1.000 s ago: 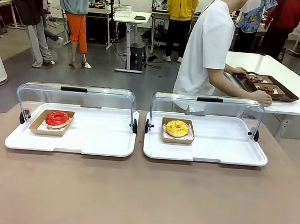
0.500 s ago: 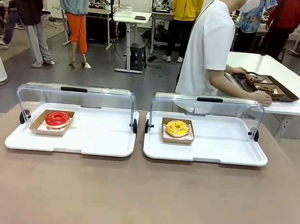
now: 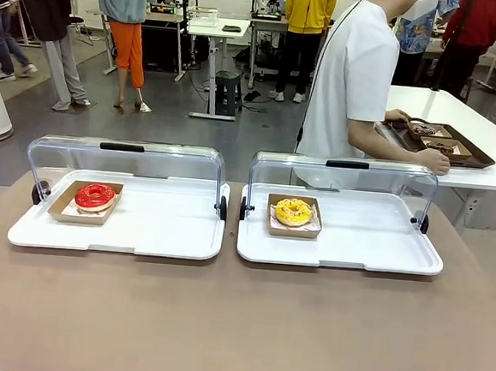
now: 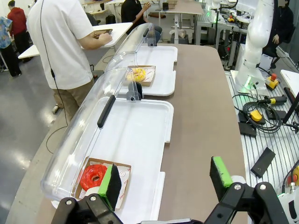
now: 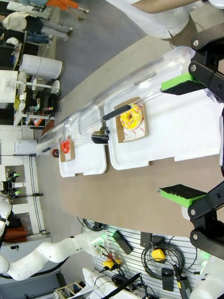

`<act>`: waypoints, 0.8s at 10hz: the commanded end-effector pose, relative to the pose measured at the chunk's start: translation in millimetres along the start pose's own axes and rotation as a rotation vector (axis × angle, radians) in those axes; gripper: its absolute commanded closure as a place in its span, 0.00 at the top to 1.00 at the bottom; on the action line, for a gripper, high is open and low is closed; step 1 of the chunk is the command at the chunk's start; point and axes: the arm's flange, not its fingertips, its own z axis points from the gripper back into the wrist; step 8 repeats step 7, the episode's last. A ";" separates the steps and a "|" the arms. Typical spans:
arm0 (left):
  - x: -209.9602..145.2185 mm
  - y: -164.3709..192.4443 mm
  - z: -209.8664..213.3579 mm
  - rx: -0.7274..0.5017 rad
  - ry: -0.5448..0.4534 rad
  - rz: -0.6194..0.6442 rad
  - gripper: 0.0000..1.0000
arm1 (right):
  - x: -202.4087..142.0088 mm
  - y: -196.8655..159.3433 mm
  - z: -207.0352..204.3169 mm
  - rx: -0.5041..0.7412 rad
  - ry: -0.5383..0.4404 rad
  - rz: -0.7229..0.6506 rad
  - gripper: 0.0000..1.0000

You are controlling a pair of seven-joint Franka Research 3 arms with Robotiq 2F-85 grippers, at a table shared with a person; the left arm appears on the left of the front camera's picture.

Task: Provide the desired donut to the person.
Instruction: Place the picked Paper togo box onto the Handle tray extended by the person.

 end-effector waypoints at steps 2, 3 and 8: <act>0.7 -0.2 1.4 0.003 0.000 -0.003 1.00 | 1.2 -0.9 -1.6 -0.006 -0.024 0.006 1.00; 0.7 -0.2 1.4 0.003 0.000 -0.003 1.00 | 1.2 -0.9 -1.6 -0.006 -0.024 0.006 1.00; 0.7 -0.2 1.4 0.003 0.000 -0.003 1.00 | 1.2 -0.9 -1.6 -0.006 -0.024 0.006 1.00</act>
